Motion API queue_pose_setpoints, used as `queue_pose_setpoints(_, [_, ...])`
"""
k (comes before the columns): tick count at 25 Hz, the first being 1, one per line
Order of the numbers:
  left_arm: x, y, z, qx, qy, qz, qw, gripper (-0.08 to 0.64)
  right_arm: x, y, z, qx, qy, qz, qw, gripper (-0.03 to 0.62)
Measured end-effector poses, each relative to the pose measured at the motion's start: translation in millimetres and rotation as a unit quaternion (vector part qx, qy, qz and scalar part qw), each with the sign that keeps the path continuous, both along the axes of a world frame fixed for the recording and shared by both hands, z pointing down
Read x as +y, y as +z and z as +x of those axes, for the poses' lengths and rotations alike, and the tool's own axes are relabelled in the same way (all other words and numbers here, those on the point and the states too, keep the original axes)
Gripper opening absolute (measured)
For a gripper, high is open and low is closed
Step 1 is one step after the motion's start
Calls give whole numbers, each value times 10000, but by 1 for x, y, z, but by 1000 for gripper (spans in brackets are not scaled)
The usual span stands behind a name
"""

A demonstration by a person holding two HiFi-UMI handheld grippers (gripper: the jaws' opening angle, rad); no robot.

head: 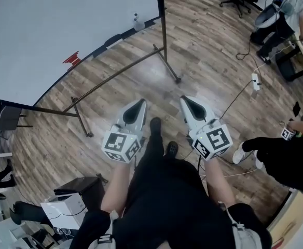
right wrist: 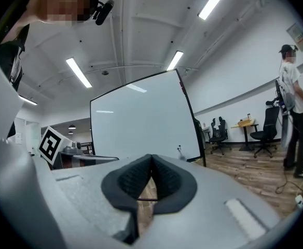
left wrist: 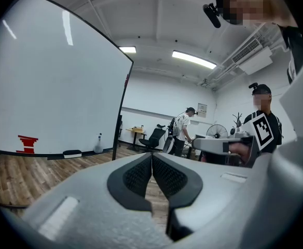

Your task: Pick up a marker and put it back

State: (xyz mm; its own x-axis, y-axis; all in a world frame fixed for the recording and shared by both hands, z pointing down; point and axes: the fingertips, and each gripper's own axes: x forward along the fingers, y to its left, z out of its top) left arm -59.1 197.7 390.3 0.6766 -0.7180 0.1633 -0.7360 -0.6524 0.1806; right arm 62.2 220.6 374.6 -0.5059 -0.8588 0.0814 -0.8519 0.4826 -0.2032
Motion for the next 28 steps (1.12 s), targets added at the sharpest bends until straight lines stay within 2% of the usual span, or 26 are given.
queue_pose_setpoints(7, [-81, -5, -3, 237, 148, 75, 9996, 14, -74, -5, -3, 297, 234, -30, 9993, 2])
queue_pose_setpoints(15, [-181, -14, -23, 346, 279, 241, 9987, 14, -166, -20, -30, 448, 363, 127, 9983, 2])
queue_pose_setpoints(20, [-219, -10, -30, 278, 466, 279, 9981, 14, -201, -17, -46, 434, 482, 108, 9978, 2])
queue_pose_setpoints(28, [-254, 5, -33, 221, 608, 127, 9978, 14, -237, 0, -56, 433, 588, -96, 9973, 2])
